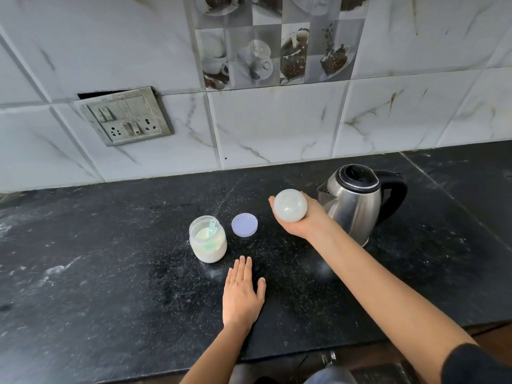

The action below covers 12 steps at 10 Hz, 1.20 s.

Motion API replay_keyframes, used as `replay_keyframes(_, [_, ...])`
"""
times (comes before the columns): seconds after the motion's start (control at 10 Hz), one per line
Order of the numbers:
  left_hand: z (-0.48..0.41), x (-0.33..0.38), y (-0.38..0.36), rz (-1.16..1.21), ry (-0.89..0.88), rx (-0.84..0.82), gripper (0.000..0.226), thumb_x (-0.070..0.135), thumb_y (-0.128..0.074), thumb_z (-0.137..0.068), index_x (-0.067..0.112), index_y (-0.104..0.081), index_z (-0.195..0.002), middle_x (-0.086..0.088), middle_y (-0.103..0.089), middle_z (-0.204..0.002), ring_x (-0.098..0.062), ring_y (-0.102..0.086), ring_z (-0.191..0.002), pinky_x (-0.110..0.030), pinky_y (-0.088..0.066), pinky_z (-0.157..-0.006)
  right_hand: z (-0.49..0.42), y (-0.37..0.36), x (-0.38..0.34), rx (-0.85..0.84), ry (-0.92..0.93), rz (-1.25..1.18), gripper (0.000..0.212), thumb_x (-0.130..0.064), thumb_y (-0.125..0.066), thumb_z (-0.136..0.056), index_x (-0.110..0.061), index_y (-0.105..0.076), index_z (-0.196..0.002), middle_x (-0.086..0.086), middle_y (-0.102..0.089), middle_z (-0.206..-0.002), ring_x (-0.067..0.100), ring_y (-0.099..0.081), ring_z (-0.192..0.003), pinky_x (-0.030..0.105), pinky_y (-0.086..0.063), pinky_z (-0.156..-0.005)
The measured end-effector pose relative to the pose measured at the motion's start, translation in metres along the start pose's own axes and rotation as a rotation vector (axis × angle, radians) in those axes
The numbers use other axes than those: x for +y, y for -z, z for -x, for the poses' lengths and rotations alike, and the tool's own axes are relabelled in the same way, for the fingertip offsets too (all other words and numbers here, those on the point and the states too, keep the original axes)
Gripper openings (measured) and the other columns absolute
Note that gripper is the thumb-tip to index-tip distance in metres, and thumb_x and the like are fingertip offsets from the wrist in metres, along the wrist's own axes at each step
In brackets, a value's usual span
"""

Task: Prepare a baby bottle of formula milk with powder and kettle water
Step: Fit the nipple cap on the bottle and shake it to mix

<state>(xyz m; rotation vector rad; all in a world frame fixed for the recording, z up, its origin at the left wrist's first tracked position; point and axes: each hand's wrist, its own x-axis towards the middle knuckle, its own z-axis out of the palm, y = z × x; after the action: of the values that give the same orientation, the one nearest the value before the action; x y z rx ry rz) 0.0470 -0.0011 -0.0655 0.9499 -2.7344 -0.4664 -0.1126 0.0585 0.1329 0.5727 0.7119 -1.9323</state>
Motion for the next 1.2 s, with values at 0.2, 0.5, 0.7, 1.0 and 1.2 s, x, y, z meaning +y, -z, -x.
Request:
replay_keyframes(0.2, [-0.001, 0.000, -0.001, 0.013, 0.003, 0.001, 0.064, 0.049, -0.027, -0.097, 0.016, -0.015, -0.151, -0.001, -0.012, -0.158, -0.012, -0.005, -0.146, -0.024, 0.006, -0.116, -0.007, 0.004, -0.003, -0.019, 0.056, 0.219, 0.032, -0.042, -0.058, -0.092, -0.012, -0.055, -0.102, 0.013, -0.061, -0.100, 0.027, -0.062, -0.086, 0.043, -0.055, -0.064])
replay_keyframes(0.5, [-0.001, 0.001, 0.000, 0.015, 0.000, 0.002, 0.063, 0.047, -0.029, -0.098, 0.017, -0.014, -0.151, -0.001, -0.011, -0.159, -0.011, -0.004, -0.146, -0.024, 0.005, -0.117, -0.004, -0.002, -0.010, -0.369, 0.409, 0.622, 0.107, -0.051, -0.093, -0.030, -0.022, -0.057, -0.126, 0.007, -0.071, -0.108, 0.015, -0.071, -0.085, 0.030, -0.056, -0.065])
replay_keyframes(0.7, [-0.001, 0.002, 0.000, 0.018, 0.000, 0.006, 0.063, 0.046, -0.030, -0.098, 0.016, -0.015, -0.151, -0.002, -0.012, -0.158, -0.012, -0.005, -0.146, -0.025, 0.005, -0.117, -0.009, 0.000, -0.020, -0.676, 0.557, 0.652, 0.074, -0.031, -0.085, -0.062, -0.029, -0.055, -0.130, 0.027, -0.054, -0.131, 0.033, -0.061, -0.105, 0.043, -0.052, -0.091])
replay_keyframes(1.0, [0.000, 0.002, 0.001, 0.017, 0.001, -0.001, 0.063, 0.046, -0.029, -0.098, 0.016, -0.012, -0.151, -0.001, -0.009, -0.159, -0.011, -0.003, -0.146, -0.024, 0.008, -0.116, -0.019, -0.002, -0.009, -0.239, 0.177, 0.235, 0.045, -0.039, -0.052, -0.096, -0.006, -0.048, -0.126, 0.022, -0.062, -0.103, 0.031, -0.070, -0.079, 0.048, -0.058, -0.068])
replay_keyframes(1.2, [0.000, 0.002, 0.002, 0.018, 0.000, 0.003, 0.063, 0.046, -0.029, -0.098, 0.016, -0.013, -0.151, -0.001, -0.010, -0.159, -0.011, -0.003, -0.146, -0.023, 0.008, -0.115, -0.015, 0.004, -0.010, -0.366, 0.286, 0.349, 0.052, -0.027, -0.058, -0.091, -0.018, -0.041, -0.140, 0.022, -0.063, -0.108, 0.032, -0.070, -0.079, 0.049, -0.058, -0.073])
